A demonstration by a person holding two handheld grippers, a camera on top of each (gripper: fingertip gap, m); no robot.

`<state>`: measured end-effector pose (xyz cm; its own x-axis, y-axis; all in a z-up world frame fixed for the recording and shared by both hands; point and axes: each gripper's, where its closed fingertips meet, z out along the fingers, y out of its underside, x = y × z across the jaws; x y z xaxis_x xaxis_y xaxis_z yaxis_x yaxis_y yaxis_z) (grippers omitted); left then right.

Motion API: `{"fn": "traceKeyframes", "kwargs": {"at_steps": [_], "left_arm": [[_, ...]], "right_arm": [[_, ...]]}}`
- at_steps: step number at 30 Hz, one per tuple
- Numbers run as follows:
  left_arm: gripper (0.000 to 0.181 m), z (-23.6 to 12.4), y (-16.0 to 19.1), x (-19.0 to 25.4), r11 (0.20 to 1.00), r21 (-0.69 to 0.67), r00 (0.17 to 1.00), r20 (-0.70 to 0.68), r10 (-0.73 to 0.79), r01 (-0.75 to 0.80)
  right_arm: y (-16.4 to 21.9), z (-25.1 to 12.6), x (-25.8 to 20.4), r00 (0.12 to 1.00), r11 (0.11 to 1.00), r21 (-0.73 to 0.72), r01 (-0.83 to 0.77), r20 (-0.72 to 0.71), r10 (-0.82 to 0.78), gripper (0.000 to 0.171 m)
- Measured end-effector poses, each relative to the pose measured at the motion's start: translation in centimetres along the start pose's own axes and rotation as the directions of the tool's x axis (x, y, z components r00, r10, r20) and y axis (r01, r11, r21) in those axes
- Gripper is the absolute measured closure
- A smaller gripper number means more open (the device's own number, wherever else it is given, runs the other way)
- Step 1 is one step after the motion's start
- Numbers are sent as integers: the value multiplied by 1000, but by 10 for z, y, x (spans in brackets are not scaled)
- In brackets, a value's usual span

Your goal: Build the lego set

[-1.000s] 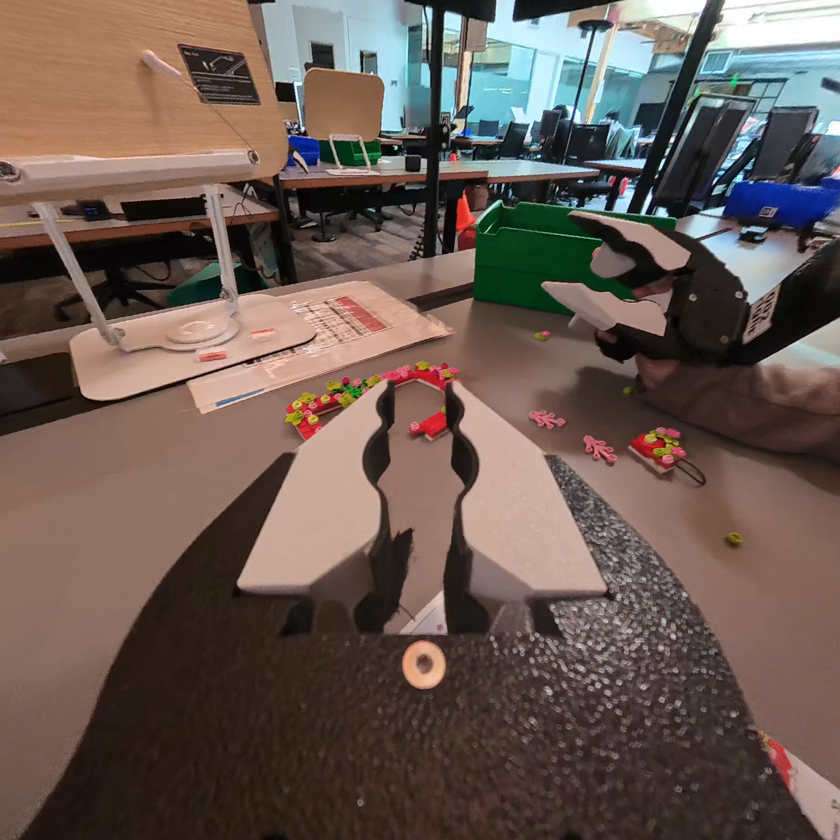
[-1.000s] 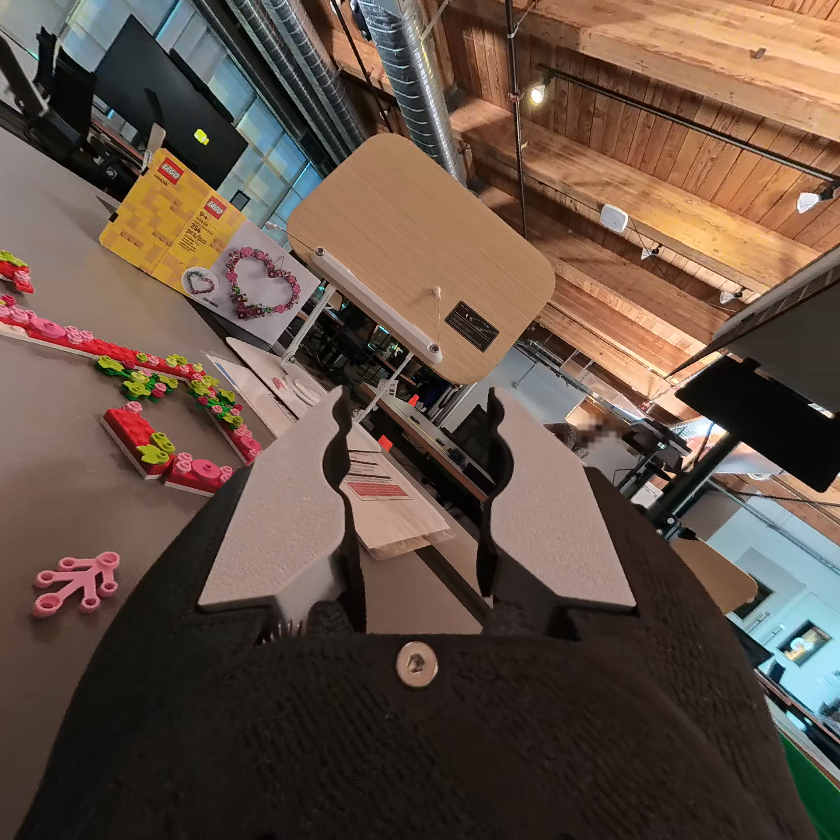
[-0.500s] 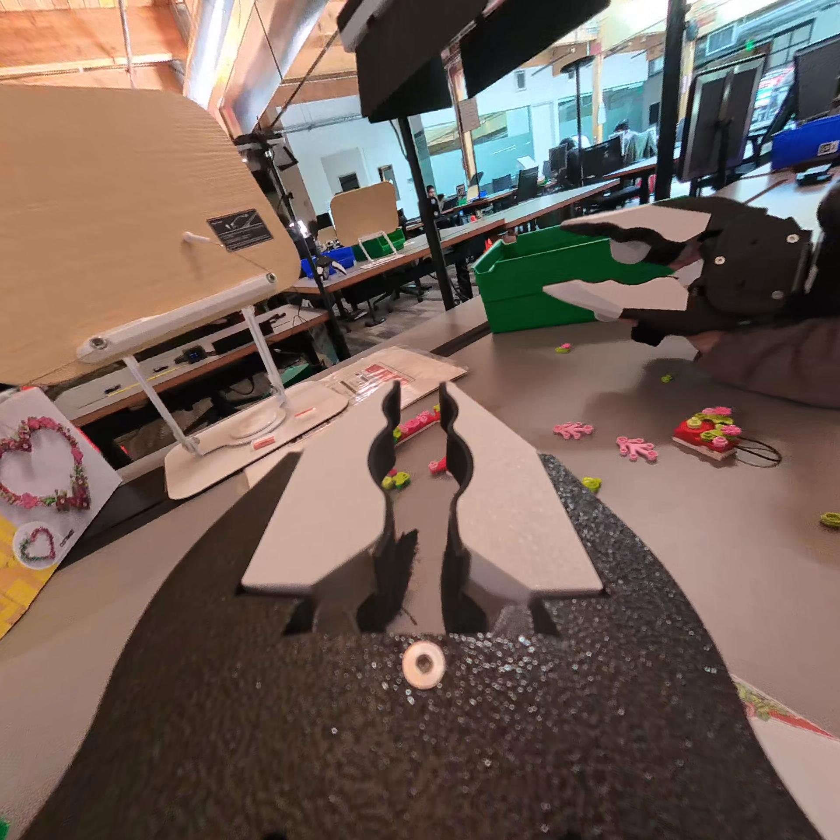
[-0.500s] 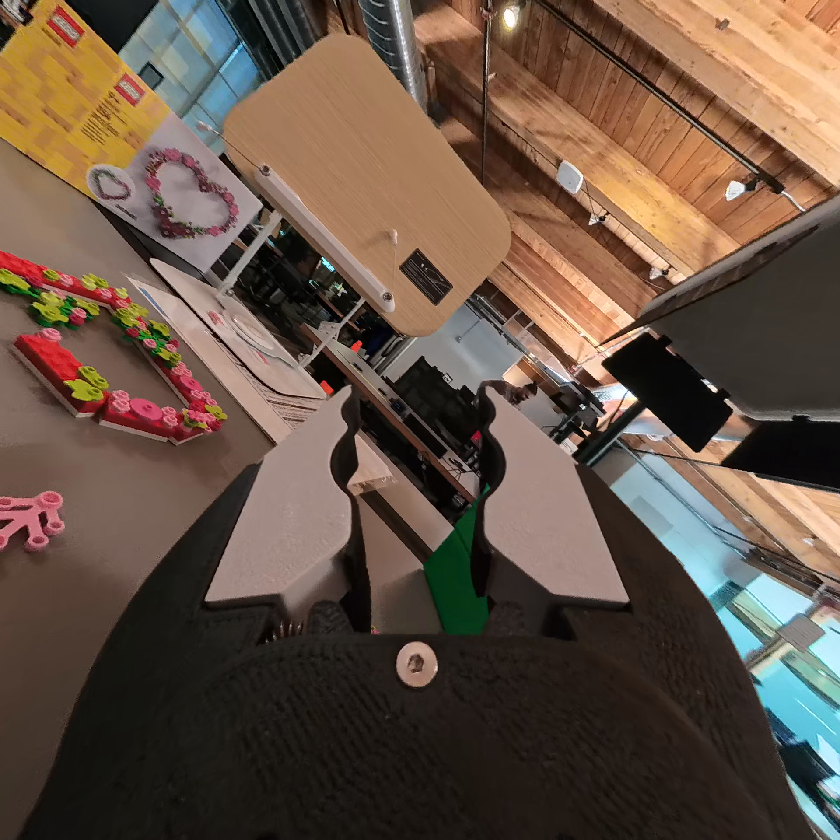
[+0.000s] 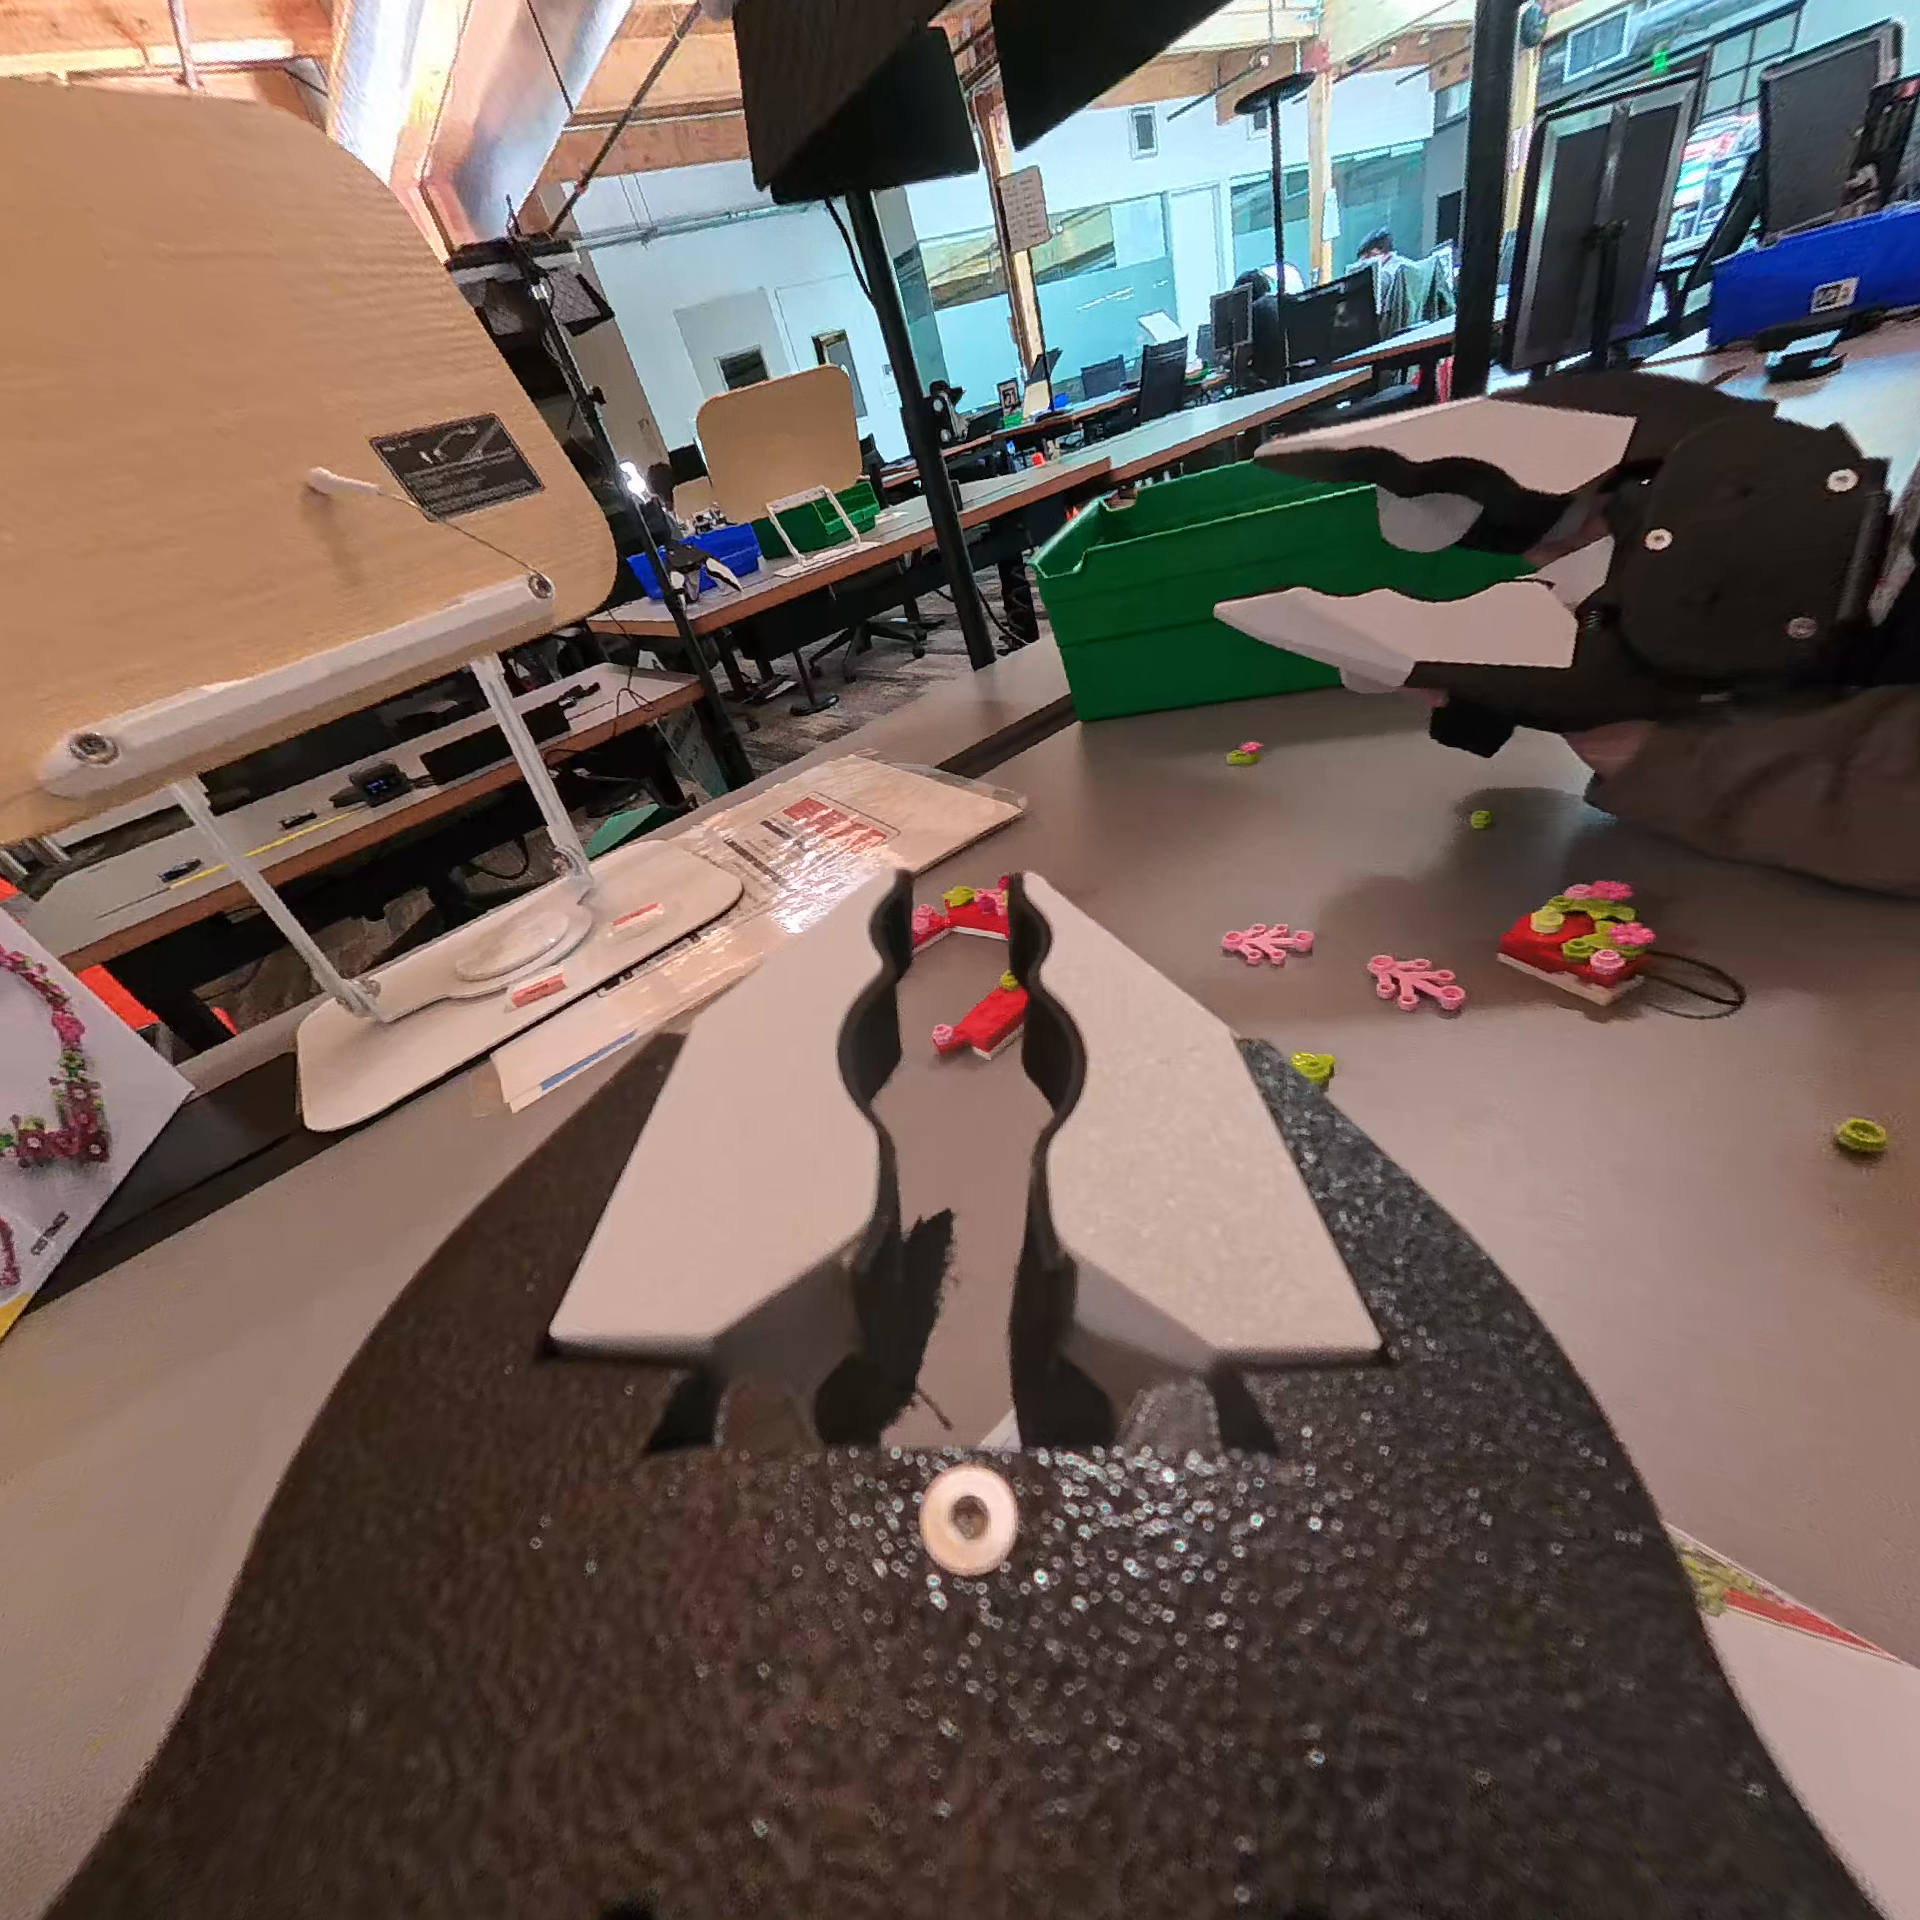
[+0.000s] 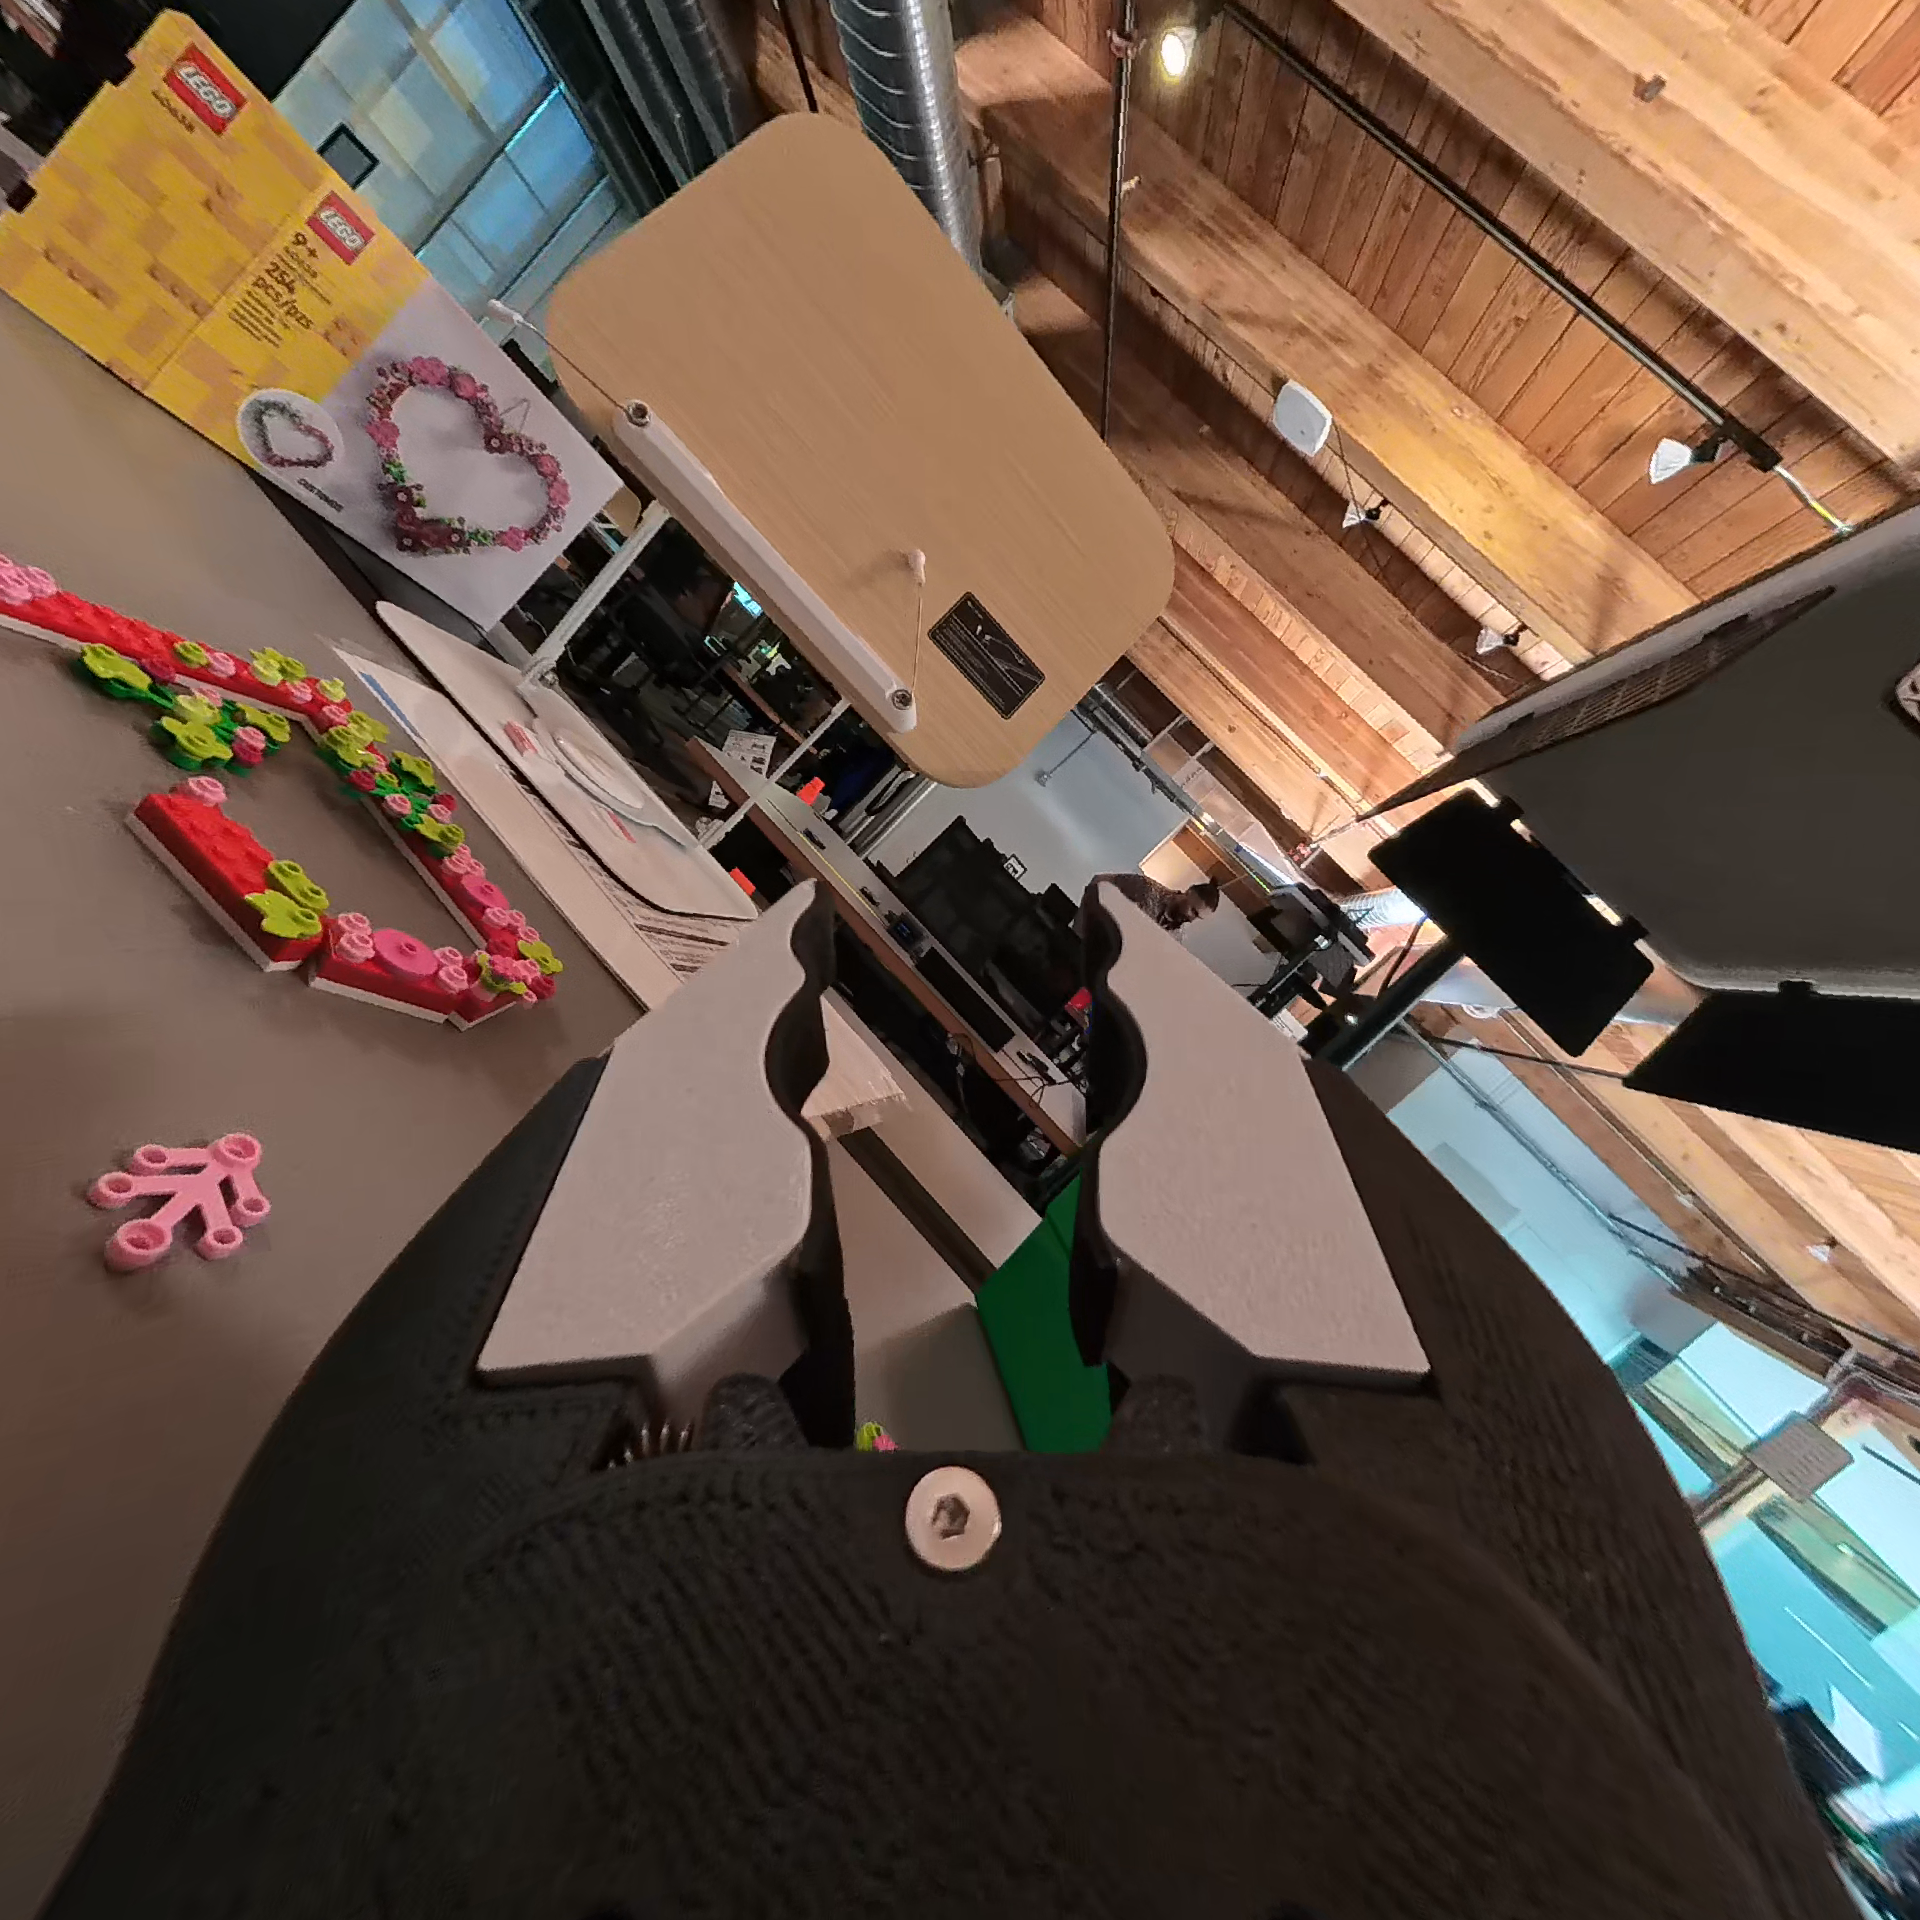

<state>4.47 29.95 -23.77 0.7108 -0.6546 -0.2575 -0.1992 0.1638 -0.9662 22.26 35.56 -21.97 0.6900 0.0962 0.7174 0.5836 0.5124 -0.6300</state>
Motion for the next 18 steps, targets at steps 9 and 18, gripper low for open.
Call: {"fn": "traceKeyframes", "kwargs": {"at_steps": [9,18], "left_arm": [[165,-8,-12,-8,999,38,999,40,15,-17],[160,-5,1,-15,991,15,991,16,-133,133]], "right_arm": [[-1,1,-3,1000,1000,-7,-12,10,12,126],[-20,-2,-47,872,939,-166,-301,350,341,143]]}}
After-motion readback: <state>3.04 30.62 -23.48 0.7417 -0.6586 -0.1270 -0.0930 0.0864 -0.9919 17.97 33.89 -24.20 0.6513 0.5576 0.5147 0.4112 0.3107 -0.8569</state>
